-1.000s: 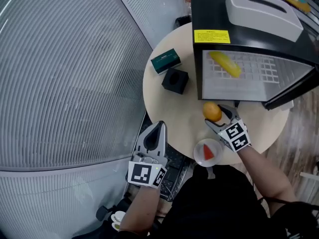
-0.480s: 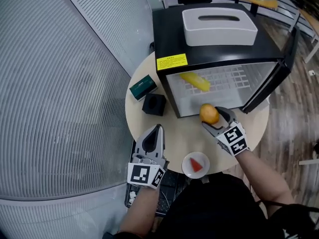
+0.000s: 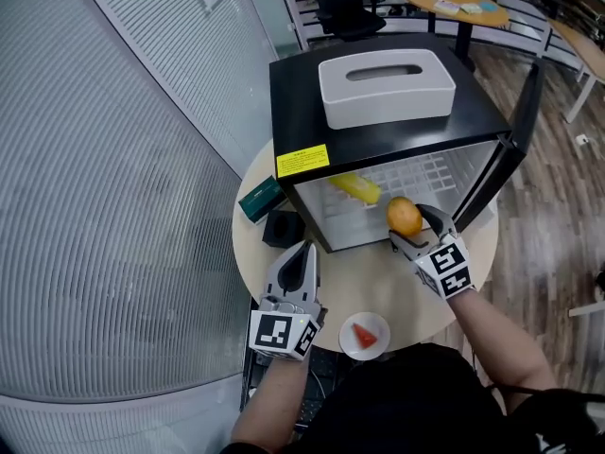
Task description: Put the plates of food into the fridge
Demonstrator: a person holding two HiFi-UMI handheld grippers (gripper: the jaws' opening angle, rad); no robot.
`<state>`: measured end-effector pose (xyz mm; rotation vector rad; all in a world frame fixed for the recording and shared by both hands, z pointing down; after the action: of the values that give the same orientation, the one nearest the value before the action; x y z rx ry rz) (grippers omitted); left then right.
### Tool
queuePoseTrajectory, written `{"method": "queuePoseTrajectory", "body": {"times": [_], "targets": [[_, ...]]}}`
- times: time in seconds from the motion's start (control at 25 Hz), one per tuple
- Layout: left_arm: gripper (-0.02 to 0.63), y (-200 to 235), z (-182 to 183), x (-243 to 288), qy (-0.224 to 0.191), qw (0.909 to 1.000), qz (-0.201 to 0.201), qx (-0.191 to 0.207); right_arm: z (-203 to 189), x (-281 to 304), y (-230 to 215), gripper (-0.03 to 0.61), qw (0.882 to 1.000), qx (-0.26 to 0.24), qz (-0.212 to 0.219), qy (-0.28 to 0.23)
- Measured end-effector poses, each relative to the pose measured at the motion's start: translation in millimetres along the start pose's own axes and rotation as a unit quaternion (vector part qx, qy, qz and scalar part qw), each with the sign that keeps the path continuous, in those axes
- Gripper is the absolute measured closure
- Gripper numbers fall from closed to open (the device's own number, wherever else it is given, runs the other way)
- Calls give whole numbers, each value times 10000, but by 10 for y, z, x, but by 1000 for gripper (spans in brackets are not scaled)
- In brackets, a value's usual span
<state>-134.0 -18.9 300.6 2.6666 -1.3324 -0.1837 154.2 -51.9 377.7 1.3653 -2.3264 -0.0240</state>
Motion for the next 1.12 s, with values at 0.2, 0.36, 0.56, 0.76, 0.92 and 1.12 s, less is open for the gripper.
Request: {"method": "queuePoseTrajectory", "body": {"times": [0.2, 0.36, 0.56, 0.76, 0.92, 1.12], "targets": [[611, -130, 42, 241, -1, 9998, -178, -3, 89, -23, -234, 244, 9998, 7, -170, -141], [611, -195, 57, 436, 22, 9997, -252, 34, 111, -7, -389, 244, 9995, 52, -240, -195], [611, -239, 48, 697, 84, 9995, -294, 92, 89, 89, -589, 244, 9994, 92, -254, -194], [611, -289, -17, 937, 154, 9992, -370, 80, 59, 167, -741, 244, 9995, 83, -272, -130], [611, -321, -17, 1107, 199, 9986, -468, 148, 9, 259, -890, 244, 9993, 16, -366, -116], [611, -309, -23, 1262, 265, 9985, -448, 178, 5, 373, -938, 244, 9995, -53, -269, -154]]}}
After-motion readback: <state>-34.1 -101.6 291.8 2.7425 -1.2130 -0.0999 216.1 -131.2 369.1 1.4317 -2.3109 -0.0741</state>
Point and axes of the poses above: the fingertips, and each gripper's own axes: x forward along the fingers, y to its left, z out of its top, the point moved 10 cm from there along -x, backward along the fingers, and after that the axes turned 8 degrees about -x, right-handed, at the moved point
